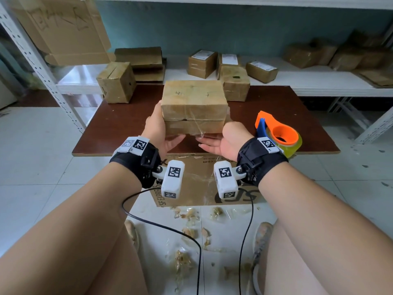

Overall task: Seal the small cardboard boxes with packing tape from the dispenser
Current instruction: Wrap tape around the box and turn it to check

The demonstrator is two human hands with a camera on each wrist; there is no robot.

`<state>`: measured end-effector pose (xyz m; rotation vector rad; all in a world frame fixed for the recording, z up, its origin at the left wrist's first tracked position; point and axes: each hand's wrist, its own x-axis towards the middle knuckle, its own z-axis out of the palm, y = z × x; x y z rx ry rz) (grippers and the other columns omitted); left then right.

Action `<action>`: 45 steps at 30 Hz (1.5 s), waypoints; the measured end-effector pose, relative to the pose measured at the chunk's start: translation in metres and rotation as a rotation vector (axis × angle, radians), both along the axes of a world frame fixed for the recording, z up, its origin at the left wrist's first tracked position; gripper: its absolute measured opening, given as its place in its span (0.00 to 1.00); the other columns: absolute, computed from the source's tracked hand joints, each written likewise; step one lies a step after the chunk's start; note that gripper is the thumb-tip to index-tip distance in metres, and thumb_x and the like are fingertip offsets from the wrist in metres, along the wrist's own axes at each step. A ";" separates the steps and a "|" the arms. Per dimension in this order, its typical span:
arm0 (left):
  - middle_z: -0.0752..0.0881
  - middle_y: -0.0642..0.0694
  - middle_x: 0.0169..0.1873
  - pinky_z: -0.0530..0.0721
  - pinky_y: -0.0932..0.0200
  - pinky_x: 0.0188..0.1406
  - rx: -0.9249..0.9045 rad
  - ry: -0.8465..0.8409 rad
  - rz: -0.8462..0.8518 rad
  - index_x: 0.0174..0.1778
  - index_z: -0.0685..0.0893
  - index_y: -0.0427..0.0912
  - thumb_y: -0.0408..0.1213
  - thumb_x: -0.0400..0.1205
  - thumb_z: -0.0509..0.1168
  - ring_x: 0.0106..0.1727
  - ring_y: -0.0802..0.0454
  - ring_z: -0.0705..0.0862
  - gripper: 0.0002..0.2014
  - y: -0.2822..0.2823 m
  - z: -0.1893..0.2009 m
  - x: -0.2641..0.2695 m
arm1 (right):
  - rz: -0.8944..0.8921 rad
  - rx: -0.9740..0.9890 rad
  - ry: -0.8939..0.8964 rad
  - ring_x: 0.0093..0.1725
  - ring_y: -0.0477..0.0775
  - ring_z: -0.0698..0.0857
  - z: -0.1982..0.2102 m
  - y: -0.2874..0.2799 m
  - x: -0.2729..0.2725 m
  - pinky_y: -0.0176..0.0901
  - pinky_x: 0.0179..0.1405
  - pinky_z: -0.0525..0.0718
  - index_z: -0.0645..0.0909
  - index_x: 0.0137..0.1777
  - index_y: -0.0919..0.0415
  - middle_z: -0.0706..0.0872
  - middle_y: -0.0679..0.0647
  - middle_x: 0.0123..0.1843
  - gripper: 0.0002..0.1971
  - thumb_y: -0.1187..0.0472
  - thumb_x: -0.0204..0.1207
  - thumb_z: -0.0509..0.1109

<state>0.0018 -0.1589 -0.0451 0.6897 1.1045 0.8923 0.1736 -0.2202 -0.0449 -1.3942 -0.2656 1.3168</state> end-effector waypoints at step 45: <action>0.83 0.41 0.77 0.81 0.30 0.76 0.409 0.251 0.061 0.82 0.71 0.50 0.94 0.65 0.44 0.78 0.40 0.83 0.61 0.002 -0.018 0.045 | 0.275 0.163 -1.133 0.63 0.59 0.86 0.004 -0.023 -0.008 0.55 0.56 0.86 0.67 0.65 0.55 0.84 0.54 0.67 0.47 0.18 0.62 0.75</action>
